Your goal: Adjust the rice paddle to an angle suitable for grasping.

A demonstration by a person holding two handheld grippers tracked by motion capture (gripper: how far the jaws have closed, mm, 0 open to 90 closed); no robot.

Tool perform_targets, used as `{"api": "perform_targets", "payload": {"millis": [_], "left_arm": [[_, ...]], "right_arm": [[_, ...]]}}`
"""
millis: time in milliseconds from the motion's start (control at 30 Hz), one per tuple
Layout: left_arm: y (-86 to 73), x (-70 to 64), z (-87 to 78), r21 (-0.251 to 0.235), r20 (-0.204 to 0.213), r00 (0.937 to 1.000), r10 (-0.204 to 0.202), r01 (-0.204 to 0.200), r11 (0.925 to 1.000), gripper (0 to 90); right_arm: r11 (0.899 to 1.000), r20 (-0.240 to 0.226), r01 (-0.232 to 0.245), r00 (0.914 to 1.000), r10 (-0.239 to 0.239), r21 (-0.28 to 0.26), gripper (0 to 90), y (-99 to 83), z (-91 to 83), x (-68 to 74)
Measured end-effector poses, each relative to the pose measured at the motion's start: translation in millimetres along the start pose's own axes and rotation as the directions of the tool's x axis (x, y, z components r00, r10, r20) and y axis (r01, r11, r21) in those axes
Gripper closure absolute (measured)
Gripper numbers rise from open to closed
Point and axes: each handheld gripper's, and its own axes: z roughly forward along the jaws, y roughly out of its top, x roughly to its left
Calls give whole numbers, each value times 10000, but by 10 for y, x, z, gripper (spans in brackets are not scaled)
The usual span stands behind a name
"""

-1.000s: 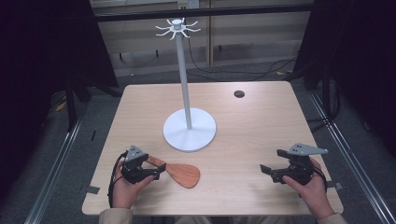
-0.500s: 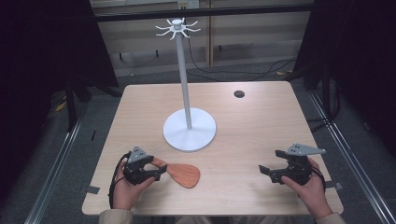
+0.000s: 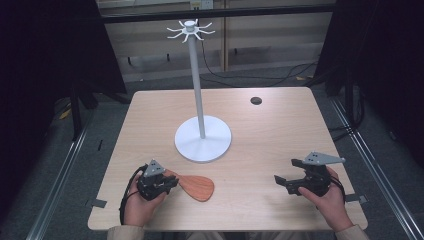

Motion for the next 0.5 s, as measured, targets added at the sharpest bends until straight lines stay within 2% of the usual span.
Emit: {"api": "perform_targets", "payload": {"millis": [100,133,200,333,400,433,500], "left_arm": [[14,37,6,-58,-374,9993,68,-70,10000,857],[13,68,-2,-85,-591,9983,-7,2,10000,878],[-2,150,-20,-260,-737,9969,-285,266,9993,885],[3,284,-42,-187,-1384,9902,-204,180,9997,899],[-11,356,-44,-283,-1618,9858,-440,399,9988,900],[-26,398,-37,-396,-1760,9820,-680,619,9973,900],[-46,455,-34,-382,-1815,9800,-819,762,9964,900]], "right_arm": [[10000,-5,-33,10000,33,26,62,2,2,12],[10000,10,-25,10000,25,-4,62,2,-4,14],[10000,-12,-3,10000,3,-36,62,3,-9,14],[9999,37,-66,10000,66,-91,62,-1,-40,11],[9999,66,-89,9999,90,-112,62,-6,-48,0],[9998,85,-103,9999,104,-157,62,-12,-56,-7],[9998,91,-108,9999,109,-157,62,-15,-59,-8]]}}
